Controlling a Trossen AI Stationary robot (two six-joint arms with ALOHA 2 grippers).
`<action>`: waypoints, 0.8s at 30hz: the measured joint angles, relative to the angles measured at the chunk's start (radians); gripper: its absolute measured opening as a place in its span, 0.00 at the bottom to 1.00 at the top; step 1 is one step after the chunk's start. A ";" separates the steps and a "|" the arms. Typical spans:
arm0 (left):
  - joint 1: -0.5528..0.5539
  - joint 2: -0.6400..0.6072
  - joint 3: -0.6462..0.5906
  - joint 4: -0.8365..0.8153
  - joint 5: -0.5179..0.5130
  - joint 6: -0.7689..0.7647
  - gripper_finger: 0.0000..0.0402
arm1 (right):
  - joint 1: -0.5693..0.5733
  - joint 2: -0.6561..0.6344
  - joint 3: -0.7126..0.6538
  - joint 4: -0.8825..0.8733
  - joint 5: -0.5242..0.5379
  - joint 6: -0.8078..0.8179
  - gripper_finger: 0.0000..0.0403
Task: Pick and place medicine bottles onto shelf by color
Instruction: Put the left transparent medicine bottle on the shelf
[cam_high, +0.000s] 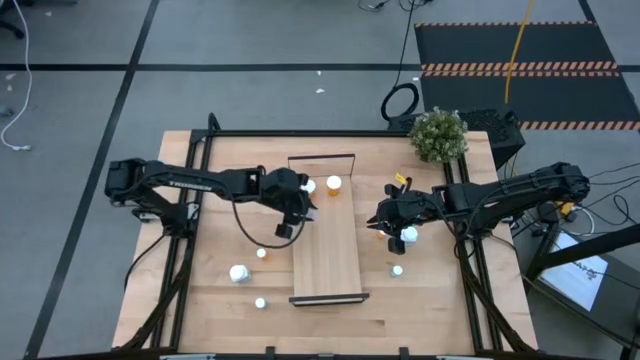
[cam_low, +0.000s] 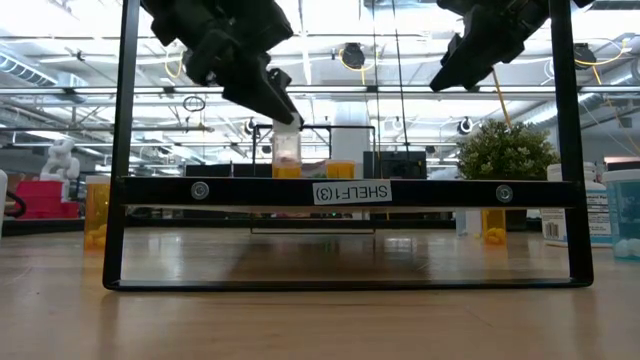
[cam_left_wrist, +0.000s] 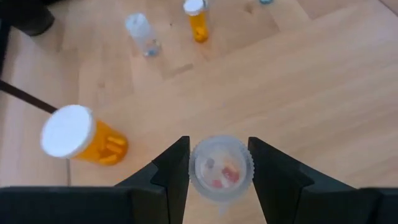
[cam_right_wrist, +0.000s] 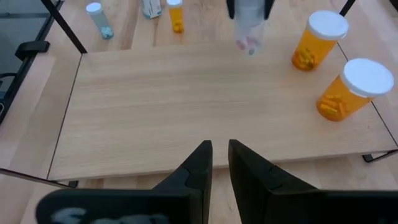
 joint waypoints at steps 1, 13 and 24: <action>0.004 0.000 0.000 0.002 0.000 0.007 0.38 | 0.000 0.000 0.000 -0.001 0.000 0.000 0.11; 0.050 0.019 0.000 -0.014 0.100 0.151 0.38 | 0.000 0.000 0.000 0.000 0.000 0.000 0.11; 0.077 0.083 -0.001 0.011 0.099 0.166 0.38 | 0.000 0.000 0.000 -0.001 0.000 -0.002 0.11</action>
